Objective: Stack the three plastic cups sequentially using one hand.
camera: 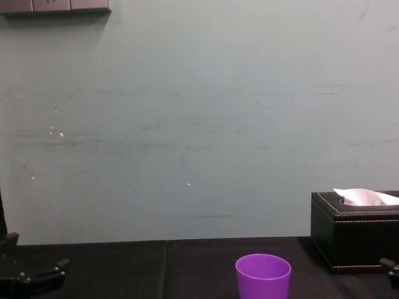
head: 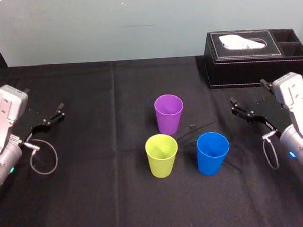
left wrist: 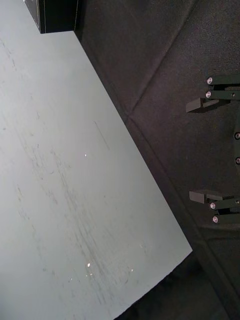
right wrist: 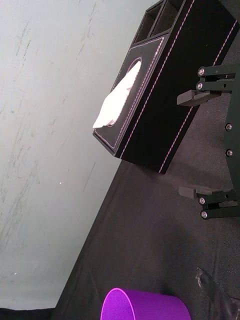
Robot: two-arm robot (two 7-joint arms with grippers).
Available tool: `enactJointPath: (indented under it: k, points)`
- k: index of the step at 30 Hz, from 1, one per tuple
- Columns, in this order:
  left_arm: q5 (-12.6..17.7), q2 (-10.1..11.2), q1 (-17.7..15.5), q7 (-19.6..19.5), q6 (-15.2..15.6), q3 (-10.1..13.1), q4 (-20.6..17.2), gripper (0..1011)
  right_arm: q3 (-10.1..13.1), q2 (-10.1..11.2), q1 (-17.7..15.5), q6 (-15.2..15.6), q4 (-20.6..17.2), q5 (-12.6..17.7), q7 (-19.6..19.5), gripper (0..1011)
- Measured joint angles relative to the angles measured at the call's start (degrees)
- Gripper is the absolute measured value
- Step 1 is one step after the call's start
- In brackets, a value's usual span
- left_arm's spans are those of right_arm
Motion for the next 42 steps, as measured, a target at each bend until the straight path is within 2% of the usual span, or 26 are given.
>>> enactJointPath:
  k: [42]
  points:
    - [0.0, 0.0, 0.0, 0.0, 0.0, 0.0, 0.0, 1011, 0.2, -0.1, -0.1, 0.0, 0.0, 0.0, 0.2, 1003]
